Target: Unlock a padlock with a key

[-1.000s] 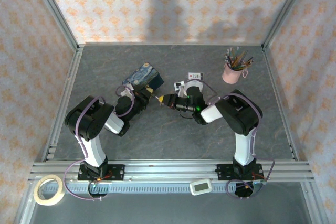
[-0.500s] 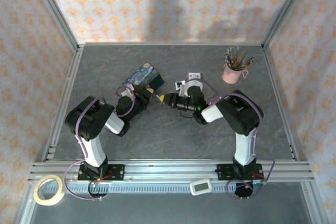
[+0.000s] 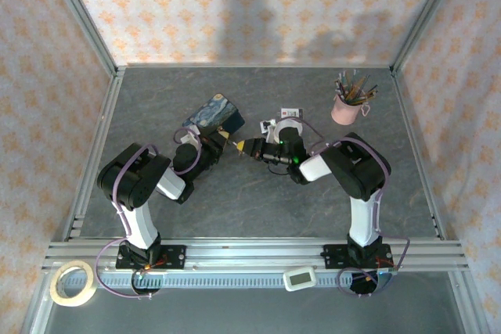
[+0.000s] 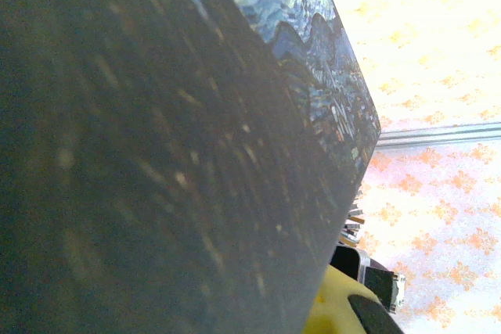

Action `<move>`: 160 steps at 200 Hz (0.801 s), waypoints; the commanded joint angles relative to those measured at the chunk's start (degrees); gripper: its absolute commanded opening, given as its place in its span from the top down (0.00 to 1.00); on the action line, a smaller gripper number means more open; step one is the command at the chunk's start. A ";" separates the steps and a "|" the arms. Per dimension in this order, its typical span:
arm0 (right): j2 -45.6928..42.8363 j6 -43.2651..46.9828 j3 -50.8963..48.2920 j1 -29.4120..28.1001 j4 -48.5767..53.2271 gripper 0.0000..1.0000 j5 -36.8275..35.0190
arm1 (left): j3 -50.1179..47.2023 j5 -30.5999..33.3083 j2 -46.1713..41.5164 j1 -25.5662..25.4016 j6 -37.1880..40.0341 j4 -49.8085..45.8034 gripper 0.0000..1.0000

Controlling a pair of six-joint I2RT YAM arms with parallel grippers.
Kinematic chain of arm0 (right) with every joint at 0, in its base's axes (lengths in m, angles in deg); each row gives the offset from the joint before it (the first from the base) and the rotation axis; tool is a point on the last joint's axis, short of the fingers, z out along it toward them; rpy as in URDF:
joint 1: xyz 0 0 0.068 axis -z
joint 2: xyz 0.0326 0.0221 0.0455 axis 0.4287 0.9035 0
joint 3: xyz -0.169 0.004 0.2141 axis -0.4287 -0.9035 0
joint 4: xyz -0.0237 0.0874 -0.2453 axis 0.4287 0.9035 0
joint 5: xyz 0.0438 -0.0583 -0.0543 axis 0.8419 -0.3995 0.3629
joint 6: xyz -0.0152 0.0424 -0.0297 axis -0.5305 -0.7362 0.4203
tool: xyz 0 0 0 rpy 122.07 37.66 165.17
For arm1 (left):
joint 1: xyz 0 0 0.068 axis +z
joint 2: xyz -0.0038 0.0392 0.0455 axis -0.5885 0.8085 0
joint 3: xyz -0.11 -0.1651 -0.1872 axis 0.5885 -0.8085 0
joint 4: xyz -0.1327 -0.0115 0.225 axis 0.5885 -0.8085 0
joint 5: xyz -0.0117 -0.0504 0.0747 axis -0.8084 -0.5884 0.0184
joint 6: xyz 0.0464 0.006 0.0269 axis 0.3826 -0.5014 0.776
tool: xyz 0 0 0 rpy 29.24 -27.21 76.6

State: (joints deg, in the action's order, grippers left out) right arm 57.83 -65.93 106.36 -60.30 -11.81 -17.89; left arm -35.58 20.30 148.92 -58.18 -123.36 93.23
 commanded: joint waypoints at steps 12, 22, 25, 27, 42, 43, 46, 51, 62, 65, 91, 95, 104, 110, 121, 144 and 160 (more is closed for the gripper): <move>0.81 -4.86 2.90 0.55 -6.77 1.00 0.23 | 0.59 -1.96 -0.80 -1.59 -0.80 5.92 1.00; 1.21 -6.13 3.37 0.54 -7.61 1.00 0.50 | 0.50 -2.01 -0.82 -1.83 -0.91 6.00 1.00; 1.30 -6.50 3.57 0.55 -7.75 1.00 0.69 | 0.50 -2.01 -0.89 -1.90 -0.91 6.01 1.00; 1.43 -6.74 3.65 0.51 -7.84 1.00 0.74 | 0.50 -2.03 -0.88 -1.94 -0.94 6.01 1.00; 2.12 -7.87 4.08 0.55 -8.82 1.00 1.25 | 0.41 -1.96 -1.08 -2.28 -0.76 6.10 1.00; 2.13 -7.90 4.12 0.55 -8.83 1.00 1.27 | 0.50 -1.96 -1.08 -2.29 -0.74 6.10 1.00; 2.27 -7.95 4.19 0.52 -8.85 1.00 1.37 | 0.50 -2.03 -1.13 -2.30 -0.76 6.10 1.00; 2.43 -7.93 4.35 0.64 -8.66 1.00 1.73 | 0.51 -2.05 -1.09 -2.36 -0.72 6.10 1.00; 2.87 -7.68 4.86 0.90 -7.91 1.00 2.76 | 0.50 -2.38 -1.16 -2.43 -0.55 6.25 1.00; 2.87 -7.62 5.01 0.98 -7.72 1.00 3.12 | 0.50 -2.39 -1.17 -2.40 -0.54 6.34 1.00; 3.11 -9.02 5.85 2.85 -5.79 1.00 5.89 | 0.21 -3.39 -1.30 -2.45 0.22 6.79 1.00; 3.06 -9.70 5.98 3.12 -5.45 1.00 6.37 | 0.09 -3.49 -1.30 -2.39 0.35 6.88 1.00; 2.92 -11.26 6.25 3.29 -5.76 1.00 7.30 | -0.04 -3.75 -1.44 -2.41 0.47 6.89 1.00; 2.74 -12.19 6.33 3.37 -6.17 1.00 7.52 | -0.09 -3.81 -1.44 -2.44 0.51 6.98 1.00; 2.53 -13.14 6.60 3.35 -6.12 1.00 7.82 | -0.24 -3.93 -1.52 -2.52 0.47 6.98 1.00; 1.75 -11.66 6.62 3.28 -4.94 1.00 5.86 | -0.12 -3.98 -1.44 -2.80 0.09 7.15 1.00; 1.60 -10.39 6.79 3.12 -3.72 1.00 4.01 | 0.30 -4.06 -1.44 -3.13 -0.10 7.13 1.00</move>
State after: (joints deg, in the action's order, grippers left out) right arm 60.54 -77.23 110.36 -57.72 -14.08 -9.76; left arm -35.58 20.46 148.90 -59.56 -123.34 96.09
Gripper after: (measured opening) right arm 0.045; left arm 0.063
